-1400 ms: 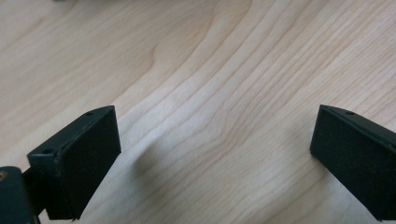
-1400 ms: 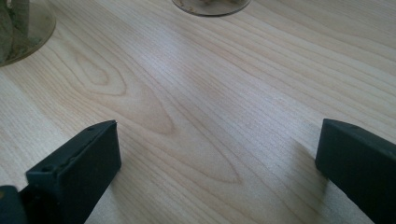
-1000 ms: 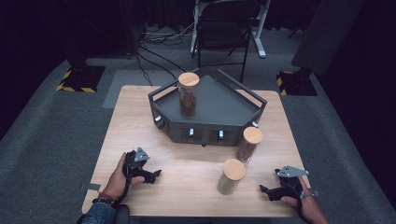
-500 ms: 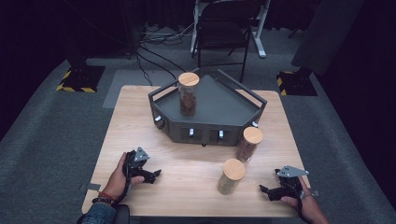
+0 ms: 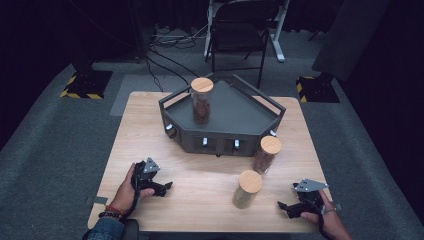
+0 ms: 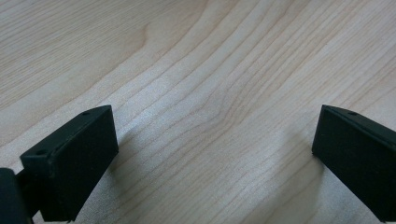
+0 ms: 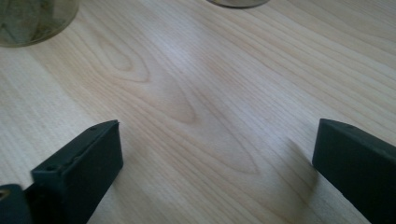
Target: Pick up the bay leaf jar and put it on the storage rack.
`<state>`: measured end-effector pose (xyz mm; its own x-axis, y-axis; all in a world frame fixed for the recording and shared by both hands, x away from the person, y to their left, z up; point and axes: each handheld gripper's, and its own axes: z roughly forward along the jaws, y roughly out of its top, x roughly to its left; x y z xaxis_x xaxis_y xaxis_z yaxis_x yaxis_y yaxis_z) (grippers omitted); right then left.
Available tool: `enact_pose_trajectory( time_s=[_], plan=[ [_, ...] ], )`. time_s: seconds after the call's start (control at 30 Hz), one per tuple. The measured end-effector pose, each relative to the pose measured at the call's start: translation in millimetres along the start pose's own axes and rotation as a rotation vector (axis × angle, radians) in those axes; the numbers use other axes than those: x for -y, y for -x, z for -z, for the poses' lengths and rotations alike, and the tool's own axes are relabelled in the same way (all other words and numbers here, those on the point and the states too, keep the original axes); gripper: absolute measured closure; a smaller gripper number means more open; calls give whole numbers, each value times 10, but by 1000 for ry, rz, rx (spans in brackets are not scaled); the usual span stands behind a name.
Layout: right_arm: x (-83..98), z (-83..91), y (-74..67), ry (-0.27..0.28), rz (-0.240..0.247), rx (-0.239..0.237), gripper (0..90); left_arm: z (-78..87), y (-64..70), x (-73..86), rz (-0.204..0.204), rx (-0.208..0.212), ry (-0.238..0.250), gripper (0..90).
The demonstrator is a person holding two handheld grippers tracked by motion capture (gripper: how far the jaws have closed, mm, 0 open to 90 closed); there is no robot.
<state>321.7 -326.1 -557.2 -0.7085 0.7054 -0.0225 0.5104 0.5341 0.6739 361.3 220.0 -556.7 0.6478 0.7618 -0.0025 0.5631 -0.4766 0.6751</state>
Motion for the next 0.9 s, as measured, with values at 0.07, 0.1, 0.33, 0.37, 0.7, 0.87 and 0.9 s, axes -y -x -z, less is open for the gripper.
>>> enact_pose_trajectory(
  time_s=[0.07, 0.1, 0.33, 0.37, 0.7, 0.87, 0.9],
  plan=[
    [-22, 12, -30, 6, 6, -14, 25, -1, -1, -1, 0, 2, 0, 0],
    [-34, 20, -47, 11, 6, -20, 25, -1, -1, -1, 0, 2, 0, 0],
    [-182, 100, -205, 48, 34, -59, 23, -1, -2, -1, -1, 1, 1, 0],
    [-207, 110, -236, 56, 41, -69, 23, -1, -1, -1, -1, 2, 0, 0],
    [-412, 98, -536, 71, 99, -123, 23, 6, -4, 6, -4, 1, 0, 0],
    [-474, 78, -631, 80, 109, -129, 24, 6, -5, 6, -5, 1, 0, 0],
    [-488, 78, -644, 86, 107, -135, 24, 6, -4, 6, -5, 1, 0, 0]
  ],
)
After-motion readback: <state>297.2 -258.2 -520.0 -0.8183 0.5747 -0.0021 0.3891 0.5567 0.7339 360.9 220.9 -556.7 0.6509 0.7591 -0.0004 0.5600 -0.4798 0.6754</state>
